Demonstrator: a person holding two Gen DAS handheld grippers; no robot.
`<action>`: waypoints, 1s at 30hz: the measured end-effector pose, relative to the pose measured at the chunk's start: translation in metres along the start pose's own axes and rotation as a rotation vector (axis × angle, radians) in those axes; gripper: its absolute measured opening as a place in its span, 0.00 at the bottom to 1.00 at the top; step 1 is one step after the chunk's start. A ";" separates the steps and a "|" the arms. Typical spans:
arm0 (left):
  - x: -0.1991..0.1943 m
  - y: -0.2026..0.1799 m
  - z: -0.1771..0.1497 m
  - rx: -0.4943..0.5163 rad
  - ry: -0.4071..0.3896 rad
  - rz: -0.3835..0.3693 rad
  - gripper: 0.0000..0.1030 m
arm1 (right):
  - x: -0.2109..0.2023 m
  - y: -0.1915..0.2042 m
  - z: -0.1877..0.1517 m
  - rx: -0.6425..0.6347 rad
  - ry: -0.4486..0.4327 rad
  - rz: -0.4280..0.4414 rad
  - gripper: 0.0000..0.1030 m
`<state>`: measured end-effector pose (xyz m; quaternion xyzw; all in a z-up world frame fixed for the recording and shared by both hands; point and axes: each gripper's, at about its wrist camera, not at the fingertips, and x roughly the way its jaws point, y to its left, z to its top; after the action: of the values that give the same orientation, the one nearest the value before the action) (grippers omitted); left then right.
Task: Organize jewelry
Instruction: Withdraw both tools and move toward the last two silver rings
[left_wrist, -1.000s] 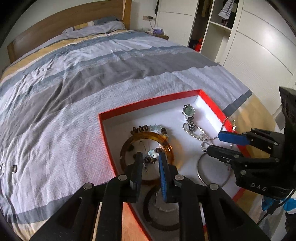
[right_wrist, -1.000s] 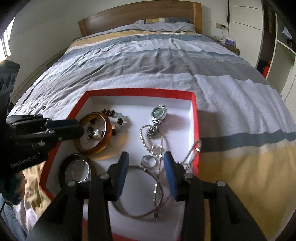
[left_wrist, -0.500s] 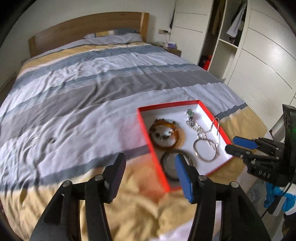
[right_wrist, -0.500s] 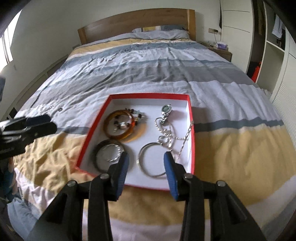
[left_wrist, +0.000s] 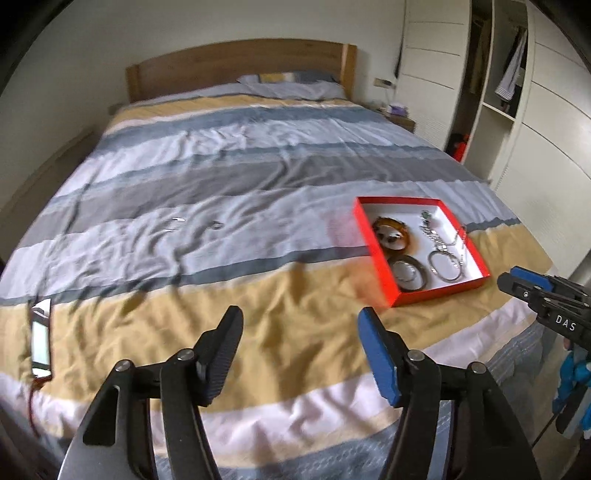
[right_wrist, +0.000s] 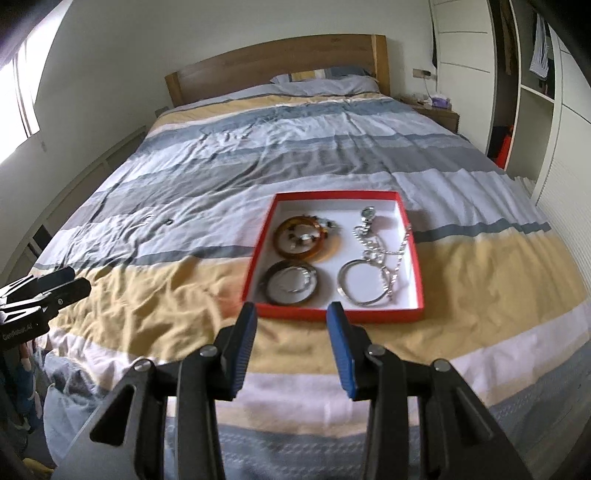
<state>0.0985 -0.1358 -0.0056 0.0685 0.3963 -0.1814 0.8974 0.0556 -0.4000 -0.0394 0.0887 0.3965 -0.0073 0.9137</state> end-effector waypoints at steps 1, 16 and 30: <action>-0.009 0.003 -0.004 -0.001 -0.013 0.015 0.67 | -0.003 0.006 -0.002 -0.004 -0.001 0.003 0.37; -0.096 0.040 -0.034 -0.056 -0.167 0.132 0.80 | -0.048 0.081 -0.013 -0.077 -0.038 0.042 0.41; -0.117 0.069 -0.042 -0.109 -0.246 0.193 0.80 | -0.044 0.121 -0.014 -0.153 -0.015 0.070 0.42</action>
<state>0.0242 -0.0289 0.0506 0.0346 0.2844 -0.0793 0.9548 0.0255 -0.2808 0.0022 0.0323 0.3857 0.0542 0.9205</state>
